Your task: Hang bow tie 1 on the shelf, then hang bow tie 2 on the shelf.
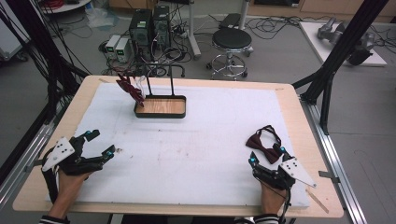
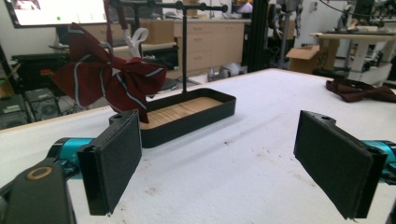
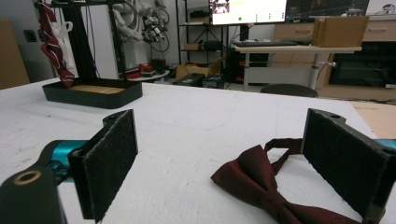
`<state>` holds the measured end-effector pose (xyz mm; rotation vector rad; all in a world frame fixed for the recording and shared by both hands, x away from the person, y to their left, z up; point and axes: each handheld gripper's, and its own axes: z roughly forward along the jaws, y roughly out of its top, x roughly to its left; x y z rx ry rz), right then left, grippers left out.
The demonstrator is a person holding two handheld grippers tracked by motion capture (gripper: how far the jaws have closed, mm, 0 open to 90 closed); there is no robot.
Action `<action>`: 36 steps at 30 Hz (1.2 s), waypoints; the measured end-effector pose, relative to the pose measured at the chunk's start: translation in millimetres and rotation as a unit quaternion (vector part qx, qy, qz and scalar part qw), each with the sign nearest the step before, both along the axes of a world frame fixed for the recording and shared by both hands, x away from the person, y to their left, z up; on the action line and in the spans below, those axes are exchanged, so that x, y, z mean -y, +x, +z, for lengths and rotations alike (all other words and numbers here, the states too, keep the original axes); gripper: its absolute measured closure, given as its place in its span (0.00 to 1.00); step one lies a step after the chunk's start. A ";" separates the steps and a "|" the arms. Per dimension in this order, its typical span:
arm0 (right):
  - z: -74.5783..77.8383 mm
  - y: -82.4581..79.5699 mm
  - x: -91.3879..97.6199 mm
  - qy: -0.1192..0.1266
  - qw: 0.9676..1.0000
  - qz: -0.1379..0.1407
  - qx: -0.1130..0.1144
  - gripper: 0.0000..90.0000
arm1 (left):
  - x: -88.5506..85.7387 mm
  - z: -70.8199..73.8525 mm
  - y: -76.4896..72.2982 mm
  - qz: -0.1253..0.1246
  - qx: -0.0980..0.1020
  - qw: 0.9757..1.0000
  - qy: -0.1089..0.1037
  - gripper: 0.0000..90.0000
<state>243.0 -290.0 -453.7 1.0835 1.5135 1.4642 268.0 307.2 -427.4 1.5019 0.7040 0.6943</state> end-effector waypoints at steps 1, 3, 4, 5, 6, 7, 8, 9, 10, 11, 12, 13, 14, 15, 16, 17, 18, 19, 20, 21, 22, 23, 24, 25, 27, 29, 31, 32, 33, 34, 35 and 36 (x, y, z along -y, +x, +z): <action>0.0 -0.1 -0.2 0.001 1.000 0.000 0.000 0.11 | -0.1 -1.4 0.1 -0.002 -0.001 1.000 -0.001 0.17; 0.0 0.0 0.0 0.000 1.000 0.000 0.000 0.11 | -0.7 -3.8 1.2 0.000 -0.003 1.000 0.000 0.18; -0.1 -0.1 0.0 -0.001 1.000 0.000 0.002 0.11 | -0.9 -4.5 1.8 0.002 -0.005 1.000 -0.002 0.18; -0.1 -0.3 0.0 -0.002 1.000 -0.001 0.004 0.11 | -1.3 -5.5 2.8 0.004 -0.009 1.000 -0.005 0.18; -0.2 -1.0 -0.1 0.000 1.000 0.000 0.003 0.11 | -1.2 -5.9 3.0 0.004 -0.009 1.000 -0.004 0.18; -0.2 -0.9 -0.1 0.001 1.000 0.000 0.002 0.11 | -0.3 -6.4 2.7 0.004 -0.009 1.000 -0.004 0.18; -0.2 -0.3 0.3 0.001 1.000 0.001 0.003 0.11 | -0.2 -6.5 2.4 0.003 -0.008 1.000 0.001 0.18; -0.2 -0.3 0.3 0.001 1.000 0.001 0.002 0.11 | 0.7 -6.9 2.0 0.002 -0.008 1.000 0.001 0.18; -0.1 -0.3 0.1 0.001 1.000 0.001 0.002 0.11 | 1.2 -7.2 2.0 0.001 -0.007 1.000 0.000 0.18; -0.1 -0.2 0.0 -0.002 1.000 0.001 0.004 0.11 | 1.6 -7.7 2.1 0.001 -0.008 1.000 -0.001 0.18; -0.1 -0.5 -0.3 -0.001 1.000 0.001 0.003 0.11 | 1.8 -8.2 2.3 0.001 -0.008 1.000 0.000 0.18; -0.1 -0.3 -0.1 -0.002 1.000 0.001 0.004 0.11 | 2.3 -8.8 2.6 0.000 -0.009 1.000 -0.001 0.18; -0.1 -0.1 0.0 -0.002 1.000 0.001 0.004 0.11 | 2.4 -9.4 3.0 -0.001 -0.010 1.000 0.000 0.18; 0.0 -0.1 -0.1 -0.001 1.000 0.001 0.003 0.11 | 2.6 -10.1 3.2 0.000 -0.009 1.000 0.000 0.18; 0.0 -0.5 -0.4 0.001 1.000 0.001 0.000 0.11 | 2.9 -10.6 3.2 0.000 -0.010 1.000 -0.001 0.18; 0.0 -0.5 -0.6 0.001 1.000 0.001 0.001 0.11 | 2.9 -11.3 3.4 -0.001 -0.009 1.000 0.000 0.18; 0.0 -0.7 -0.7 -0.001 1.000 0.001 0.001 0.11 | 3.0 -11.6 3.5 -0.001 -0.010 1.000 0.001 0.18; 0.0 -0.6 -0.8 -0.002 1.000 0.001 0.001 0.11 | 3.3 -12.1 3.6 0.000 -0.011 1.000 0.000 0.18; 0.0 -0.4 -0.8 -0.002 1.000 0.002 0.001 0.11 | 3.2 -12.4 3.5 0.000 -0.011 1.000 -0.001 0.18; 0.1 -0.4 -0.8 -0.002 1.000 0.002 0.000 0.11 | 3.2 -12.7 3.4 0.002 -0.010 1.000 -0.001 0.18; 0.2 -0.2 -0.7 -0.004 1.000 0.002 0.001 0.11 | 3.0 -12.8 3.4 0.002 -0.009 1.000 -0.001 0.18; 0.2 -0.1 -0.9 -0.004 1.000 0.002 0.001 0.11 | 2.5 -12.9 3.1 0.003 -0.008 1.000 -0.002 0.18; 0.4 0.1 -1.0 -0.005 1.000 0.002 0.001 0.11 | 2.1 -13.0 3.1 0.005 -0.007 1.000 -0.002 0.18; 0.5 0.2 -1.2 -0.005 1.000 0.003 -0.002 0.11 | 1.6 -13.1 3.1 0.006 -0.008 1.000 -0.004 0.18; 0.7 0.6 -1.5 -0.008 1.000 0.006 -0.005 0.11 | 0.3 -13.4 3.1 0.009 -0.010 1.000 -0.006 0.18; 0.8 0.7 -1.7 -0.010 1.000 0.006 -0.003 0.11 | -0.5 -13.8 2.6 0.010 -0.010 1.000 -0.009 0.18; 0.9 0.6 -1.7 -0.010 1.000 0.007 -0.002 0.11 | -0.1 -14.4 2.0 0.010 -0.009 1.000 -0.009 0.18; 0.9 0.4 -1.7 -0.007 1.000 0.006 -0.004 0.11 | 0.1 -14.6 2.1 0.011 -0.009 1.000 -0.009 0.18; 1.0 0.8 -1.1 -0.008 1.000 0.005 -0.001 0.11 | 0.2 -14.9 2.2 0.011 -0.009 1.000 -0.009 0.18; 1.5 0.4 -0.8 -0.008 1.000 0.006 -0.005 0.11 | 0.2 -15.1 2.3 0.011 -0.008 1.000 -0.010 0.18; 2.0 0.2 -0.6 -0.008 1.000 0.008 -0.006 0.11 | 0.1 -15.6 2.3 0.012 -0.008 1.000 -0.010 0.18; 3.4 -0.2 0.1 -0.009 1.000 0.008 -0.005 0.11 | -0.2 -16.0 2.3 0.014 -0.008 1.000 -0.011 0.18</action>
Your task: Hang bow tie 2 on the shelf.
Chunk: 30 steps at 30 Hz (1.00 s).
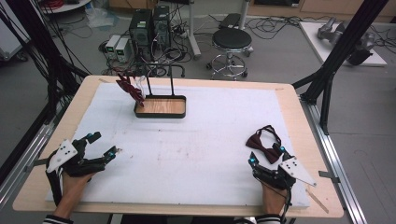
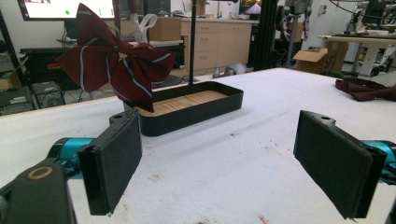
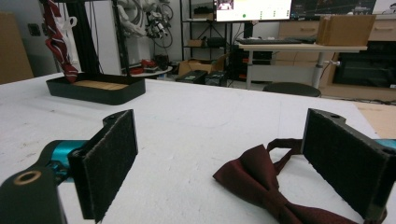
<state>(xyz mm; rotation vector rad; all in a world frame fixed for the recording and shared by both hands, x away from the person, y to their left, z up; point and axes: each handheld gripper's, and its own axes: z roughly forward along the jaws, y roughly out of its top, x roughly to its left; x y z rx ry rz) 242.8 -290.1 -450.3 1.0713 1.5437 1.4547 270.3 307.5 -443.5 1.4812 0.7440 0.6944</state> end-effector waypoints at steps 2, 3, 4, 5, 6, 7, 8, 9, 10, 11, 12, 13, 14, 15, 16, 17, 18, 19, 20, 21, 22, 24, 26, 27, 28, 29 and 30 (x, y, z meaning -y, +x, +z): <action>3.5 -0.7 2.1 -0.001 1.000 -0.001 0.005 0.11 | -0.7 -1.0 0.3 0.001 0.000 1.000 -0.003 0.18; 5.1 -1.1 2.8 0.000 1.000 -0.001 0.005 0.11 | -1.2 -1.8 0.6 0.001 -0.002 1.000 -0.004 0.18; 7.9 -1.3 4.3 0.000 1.000 0.001 0.006 0.11 | -1.7 -2.3 0.7 0.002 -0.003 1.000 -0.003 0.18; 9.6 -1.5 5.1 0.002 1.000 0.001 0.004 0.11 | -2.2 -3.0 0.9 0.003 -0.004 1.000 -0.003 0.18; 12.6 -1.9 6.3 0.003 1.000 0.002 0.002 0.11 | -2.4 -3.5 1.0 0.002 -0.005 1.000 -0.005 0.18; 14.2 -1.9 7.4 0.002 1.000 0.001 0.004 0.11 | -2.9 -4.3 1.1 0.001 -0.005 1.000 -0.005 0.18; 16.7 -2.1 9.0 0.002 1.000 0.002 0.006 0.11 | -2.7 -5.1 1.3 0.002 -0.007 1.000 -0.006 0.18; 18.6 -2.3 10.5 0.003 1.000 0.004 0.004 0.11 | -2.4 -5.9 1.5 0.003 -0.008 1.000 -0.007 0.18; 20.6 -2.5 11.4 0.003 1.000 0.005 0.003 0.11 | -2.3 -6.4 1.7 0.002 -0.009 1.000 -0.005 0.18; 22.6 -2.8 12.6 0.001 1.000 0.006 0.002 0.11 | -1.9 -6.8 1.9 0.001 -0.009 1.000 -0.005 0.18; 24.3 -2.6 13.6 -0.001 1.000 0.008 0.002 0.11 | -1.6 -7.0 2.0 0.001 -0.009 1.000 -0.005 0.18; 25.7 -2.4 14.3 -0.004 1.000 0.008 0.001 0.11 | -1.5 -7.0 1.9 0.001 -0.009 1.000 -0.004 0.18; 27.9 -1.8 15.1 -0.007 1.000 0.012 -0.002 0.11 | -1.4 -7.0 1.8 0.001 -0.008 1.000 -0.004 0.18; 29.2 -1.3 15.7 -0.011 1.000 0.013 -0.002 0.11 | -1.1 -6.9 1.3 0.002 -0.007 1.000 -0.006 0.18; 31.4 -0.7 16.3 -0.015 1.000 0.015 -0.005 0.11 | -1.1 -6.9 1.2 0.003 -0.007 1.000 -0.006 0.18; 32.3 -0.5 16.4 -0.015 1.000 0.016 -0.007 0.11 | -1.4 -7.1 0.8 0.003 -0.007 1.000 -0.005 0.18; 35.1 0.9 17.2 -0.022 0.999 0.022 -0.012 0.11 | -1.5 -7.4 0.6 0.002 -0.007 1.000 -0.004 0.18; 36.6 1.6 17.3 -0.026 0.999 0.024 -0.016 0.11 | -1.2 -7.8 0.6 0.003 -0.008 1.000 -0.005 0.18; 39.2 2.8 17.5 -0.033 0.999 0.028 -0.022 0.11 | -0.8 -8.2 0.6 0.003 -0.009 1.000 -0.007 0.18; 40.7 3.8 17.8 -0.037 0.999 0.031 -0.024 0.11 | -0.6 -8.5 0.3 0.004 -0.008 1.000 -0.006 0.18; 43.1 5.3 18.4 -0.042 0.998 0.034 -0.028 0.11 | -0.1 -8.6 0.0 0.005 -0.008 1.000 -0.006 0.18; 46.7 8.3 19.8 -0.052 0.997 0.039 -0.036 0.11 | 0.1 -8.6 -0.4 0.006 -0.006 1.000 -0.006 0.18; 50.5 12.1 21.4 -0.067 0.996 0.042 -0.048 0.11 | -0.4 -8.9 -0.5 0.007 -0.004 1.000 -0.007 0.18; 52.0 13.3 21.4 -0.069 0.995 0.044 -0.054 0.11 | -0.5 -9.0 -0.6 0.008 -0.004 1.000 -0.010 0.18; 54.7 15.7 22.1 -0.078 0.994 0.048 -0.062 0.11 | -0.7 -9.0 -0.6 0.007 -0.003 1.000 -0.010 0.18; 56.1 17.3 22.7 -0.085 0.993 0.049 -0.064 0.11 | -0.7 -9.1 -0.7 0.008 -0.003 1.000 -0.011 0.18; 59.0 19.4 23.3 -0.095 0.992 0.051 -0.071 0.11 | -0.6 -9.1 -0.8 0.008 -0.003 1.000 -0.011 0.18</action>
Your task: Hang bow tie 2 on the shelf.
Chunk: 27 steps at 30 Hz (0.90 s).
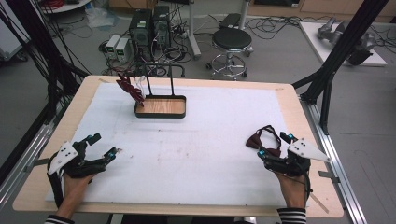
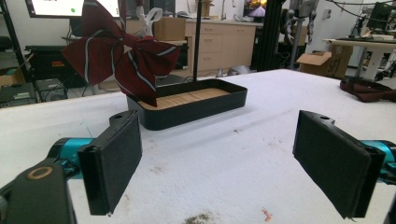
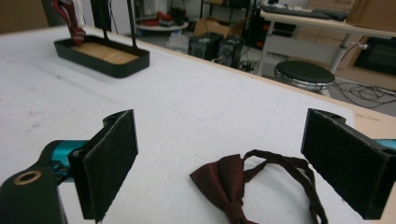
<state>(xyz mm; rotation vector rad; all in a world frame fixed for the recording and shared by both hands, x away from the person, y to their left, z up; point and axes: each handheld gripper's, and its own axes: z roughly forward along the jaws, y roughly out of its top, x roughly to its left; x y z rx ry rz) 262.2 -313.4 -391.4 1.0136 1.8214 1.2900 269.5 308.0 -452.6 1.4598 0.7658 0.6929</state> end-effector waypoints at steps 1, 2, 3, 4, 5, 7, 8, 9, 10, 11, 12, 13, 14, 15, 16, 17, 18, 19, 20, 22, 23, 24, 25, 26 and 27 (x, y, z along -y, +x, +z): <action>1.8 1.2 0.3 -0.005 1.000 0.001 -0.003 0.11 | 0.1 -0.1 -0.1 0.000 0.001 1.000 0.000 0.18; 4.5 3.2 0.5 -0.010 1.000 0.002 -0.009 0.11 | 0.1 -0.1 -0.2 0.001 0.002 1.000 0.000 0.18; 6.3 5.0 1.3 -0.016 1.000 0.003 -0.011 0.11 | -0.1 -0.2 -0.4 0.001 0.003 1.000 0.000 0.18; 8.7 8.1 2.1 -0.022 1.000 0.004 -0.021 0.11 | -0.2 -0.4 -0.4 0.001 0.003 1.000 -0.001 0.18; 10.6 10.7 2.6 -0.028 0.999 0.006 -0.031 0.11 | -0.6 -0.4 -0.6 0.001 0.003 1.000 -0.001 0.18; 13.8 15.6 3.0 -0.042 0.998 0.012 -0.044 0.11 | -0.7 -0.5 -0.8 0.001 0.004 1.000 -0.002 0.18; 15.8 18.9 3.1 -0.051 0.997 0.015 -0.054 0.11 | -0.4 -0.6 -0.8 0.001 0.004 1.000 -0.002 0.18; 17.2 21.8 3.6 -0.060 0.996 0.020 -0.061 0.11 | -0.4 -0.6 -0.7 0.000 0.004 1.000 -0.001 0.18; 18.6 24.2 3.4 -0.066 0.995 0.022 -0.071 0.11 | -0.4 -0.6 -0.8 0.000 0.004 1.000 -0.001 0.18; 19.5 26.1 3.7 -0.073 0.994 0.024 -0.076 0.11 | -0.1 -0.6 -0.8 0.000 0.004 1.000 -0.001 0.18; 20.7 29.5 4.6 -0.082 0.993 0.027 -0.084 0.11 | 0.0 -0.6 -0.9 0.001 0.005 1.000 -0.001 0.18; 21.4 31.1 5.0 -0.084 0.992 0.027 -0.089 0.11 | 0.0 -0.6 -1.0 0.000 0.005 1.000 0.001 0.18; 22.2 33.9 6.2 -0.085 0.991 0.029 -0.096 0.11 | 0.0 -0.6 -1.1 0.000 0.005 1.000 0.001 0.18; 22.7 36.2 7.3 -0.085 0.991 0.031 -0.103 0.11 | 0.1 -0.7 -1.1 0.001 0.006 1.000 0.001 0.18; 23.2 38.1 8.1 -0.083 0.990 0.032 -0.110 0.11 | 0.1 -0.7 -1.1 0.001 0.006 1.000 0.001 0.18; 23.4 38.7 8.3 -0.083 0.989 0.031 -0.115 0.11 | 0.1 -0.7 -1.2 0.001 0.006 1.000 0.001 0.18; 23.7 42.0 9.2 -0.091 0.987 0.031 -0.125 0.11 | 0.0 -0.7 -1.2 0.001 0.006 1.000 0.001 0.18; 23.7 43.5 9.7 -0.095 0.986 0.034 -0.132 0.11 | 0.0 -0.8 -1.2 0.001 0.007 1.000 0.001 0.18; 23.5 46.1 10.0 -0.100 0.984 0.036 -0.143 0.11 | 0.0 -0.8 -1.1 0.000 0.007 1.000 -0.001 0.18; 23.4 50.1 10.0 -0.110 0.981 0.038 -0.157 0.11 | 0.0 -0.8 -1.1 -0.001 0.007 1.000 -0.001 0.18; 23.4 51.6 10.1 -0.114 0.979 0.038 -0.162 0.11 | -0.1 -0.9 -1.1 -0.002 0.007 1.000 -0.002 0.18; 23.0 54.3 10.2 -0.119 0.977 0.041 -0.171 0.11 | -0.3 -0.9 -1.1 -0.002 0.007 1.000 -0.002 0.18; 22.9 55.4 10.2 -0.119 0.976 0.040 -0.178 0.11 | -0.7 -0.9 -1.2 -0.002 0.007 1.000 -0.002 0.18; 22.5 57.6 10.6 -0.120 0.974 0.041 -0.186 0.11 | -0.9 -0.9 -1.1 -0.003 0.007 1.000 -0.003 0.18; 22.3 58.9 11.2 -0.120 0.974 0.040 -0.187 0.11 | -0.9 -0.9 -1.2 -0.003 0.007 1.000 -0.003 0.18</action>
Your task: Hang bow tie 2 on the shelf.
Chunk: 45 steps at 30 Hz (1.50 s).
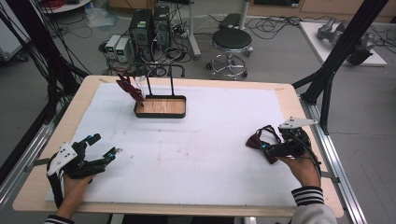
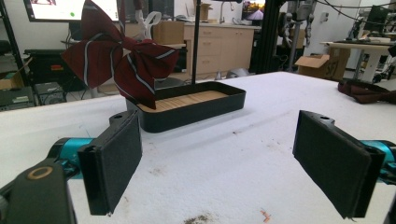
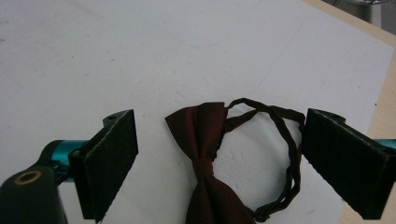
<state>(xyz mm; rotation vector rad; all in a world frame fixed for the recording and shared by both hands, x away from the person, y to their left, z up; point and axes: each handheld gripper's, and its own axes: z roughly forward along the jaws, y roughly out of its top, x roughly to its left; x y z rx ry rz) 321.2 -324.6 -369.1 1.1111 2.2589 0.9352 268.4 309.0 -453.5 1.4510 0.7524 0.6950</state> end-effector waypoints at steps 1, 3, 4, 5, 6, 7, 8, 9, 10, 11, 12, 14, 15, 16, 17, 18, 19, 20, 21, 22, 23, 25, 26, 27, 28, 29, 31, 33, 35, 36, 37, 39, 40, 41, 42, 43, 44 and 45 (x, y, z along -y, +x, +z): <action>-0.3 1.8 1.0 0.001 1.000 -0.001 -0.005 0.11 | 0.2 -0.1 0.0 0.001 0.001 1.000 0.000 0.18; -1.7 5.0 2.5 -0.001 1.000 -0.003 -0.013 0.11 | 0.2 0.0 0.0 0.000 0.001 1.000 0.001 0.18; -2.6 6.5 3.0 -0.004 1.000 -0.004 -0.016 0.11 | 0.2 -0.1 0.1 0.000 0.001 1.000 0.000 0.18; -3.3 7.9 3.7 -0.008 1.000 -0.005 -0.023 0.11 | 0.0 0.0 0.0 0.000 0.000 1.000 0.000 0.18; -4.4 9.3 4.0 -0.009 0.999 -0.003 -0.031 0.11 | -0.1 -0.1 -0.1 -0.001 0.001 1.000 0.000 0.18; -5.5 10.8 4.3 -0.014 0.999 -0.001 -0.036 0.11 | 0.0 -0.1 -0.1 -0.001 0.001 1.000 0.000 0.18; -6.2 11.2 4.0 -0.017 0.999 -0.003 -0.042 0.11 | -0.2 -0.1 -0.1 -0.002 0.001 1.000 -0.001 0.18; -8.0 12.6 3.7 -0.024 0.999 -0.003 -0.046 0.11 | -0.3 -0.2 0.0 -0.002 0.001 1.000 -0.001 0.18; -8.9 13.2 3.4 -0.028 0.998 -0.002 -0.049 0.11 | -0.7 -0.2 0.1 -0.003 0.001 1.000 -0.002 0.18; -10.6 14.0 2.6 -0.033 0.998 0.000 -0.054 0.11 | -0.7 -0.2 0.2 -0.003 0.001 1.000 -0.003 0.18; -11.6 14.7 2.4 -0.034 0.998 0.003 -0.057 0.11 | -0.8 -0.2 0.1 -0.003 0.001 1.000 -0.003 0.18; -13.3 16.2 1.7 -0.037 0.997 0.006 -0.062 0.11 | -0.4 -0.2 0.1 -0.002 0.001 1.000 -0.002 0.18; -14.2 17.1 1.3 -0.035 0.997 0.007 -0.066 0.14 | -0.5 -0.1 0.0 -0.002 0.001 1.000 -0.001 0.18; -14.6 17.4 1.0 -0.033 0.997 0.009 -0.070 0.16 | -0.7 -0.2 0.1 -0.003 0.001 1.000 -0.001 0.18; -15.8 18.4 0.2 -0.034 0.997 0.015 -0.074 0.17 | -0.8 -0.2 0.1 -0.003 0.001 1.000 -0.001 0.18; -16.7 18.8 -0.5 -0.035 0.996 0.016 -0.079 0.17 | -1.0 -0.3 0.2 -0.004 0.001 1.000 -0.004 0.18; -18.3 20.3 -1.4 -0.038 0.995 0.019 -0.085 0.17 | -1.0 -0.3 0.2 -0.004 0.001 1.000 -0.005 0.18; -19.2 20.8 -2.1 -0.040 0.995 0.019 -0.089 0.17 | -0.9 -0.3 0.1 -0.004 0.001 1.000 -0.005 0.18; -20.8 21.7 -3.0 -0.042 0.994 0.020 -0.094 0.17 | -0.8 -0.3 0.1 -0.004 0.001 1.000 -0.005 0.18; -21.4 22.3 -3.4 -0.044 0.994 0.020 -0.097 0.17 | -0.8 -0.3 0.2 -0.005 0.002 1.000 -0.004 0.18; -22.1 23.2 -3.9 -0.048 0.994 0.019 -0.099 0.17 | -0.8 -0.4 0.2 -0.004 0.002 1.000 -0.005 0.18; -22.9 24.2 -4.3 -0.049 0.993 0.020 -0.104 0.18 | -0.8 -0.3 0.2 -0.004 0.001 1.000 -0.005 0.18; -23.5 24.7 -4.5 -0.049 0.993 0.024 -0.106 0.20 | -0.7 -0.4 0.1 -0.004 0.001 1.000 -0.005 0.18; -24.0 25.2 -4.6 -0.053 0.992 0.027 -0.108 0.22 | -0.8 -0.4 0.2 -0.004 0.001 1.000 -0.005 0.18; -24.4 25.3 -4.9 -0.054 0.992 0.028 -0.111 0.22 | -0.7 -0.4 0.1 -0.004 0.002 1.000 -0.004 0.18; -25.6 26.1 -5.0 -0.052 0.991 0.030 -0.116 0.22 | -0.6 -0.4 0.0 -0.004 0.002 1.000 -0.004 0.18; -27.7 27.1 -5.2 -0.060 0.990 0.029 -0.123 0.23 | -0.5 -0.4 0.0 -0.004 0.002 1.000 -0.004 0.18; -29.1 27.8 -5.6 -0.069 0.989 0.028 -0.127 0.27 | -0.5 -0.4 0.0 -0.004 0.002 1.000 -0.004 0.18; -29.3 27.8 -6.6 -0.073 0.988 0.028 -0.130 0.30 | -0.4 -0.3 -0.1 -0.003 0.002 1.000 -0.002 0.18; -29.5 28.5 -6.8 -0.075 0.988 0.031 -0.128 0.32 | -0.3 -0.3 -0.2 -0.002 0.002 1.000 -0.001 0.18; -29.5 28.8 -6.9 -0.076 0.988 0.032 -0.131 0.35 | -0.3 -0.3 -0.2 -0.002 0.002 1.000 -0.001 0.18; -30.1 29.6 -7.4 -0.082 0.987 0.032 -0.131 0.41 | 0.0 -0.3 -0.4 -0.002 0.002 1.000 -0.002 0.18; -30.5 29.6 -8.0 -0.086 0.987 0.033 -0.131 0.43 | 0.0 -0.3 -0.3 -0.002 0.002 1.000 -0.001 0.18; -31.0 29.8 -8.7 -0.092 0.986 0.039 -0.133 0.44 | 0.2 -0.4 -0.3 -0.002 0.002 1.000 -0.001 0.18; -31.8 30.0 -9.6 -0.095 0.985 0.040 -0.135 0.44 | 0.1 -0.3 -0.3 -0.002 0.002 1.000 -0.001 0.18; -32.3 30.1 -10.3 -0.099 0.985 0.042 -0.138 0.46 | 0.2 -0.3 -0.3 -0.001 0.002 1.000 -0.001 0.18; -32.4 30.6 -10.4 -0.102 0.984 0.046 -0.138 0.47 | 0.2 -0.3 -0.4 -0.001 0.003 1.000 -0.001 0.18; -33.0 31.0 -10.8 -0.106 0.984 0.052 -0.137 0.49 | 0.3 -0.4 -0.4 -0.001 0.002 1.000 -0.002 0.18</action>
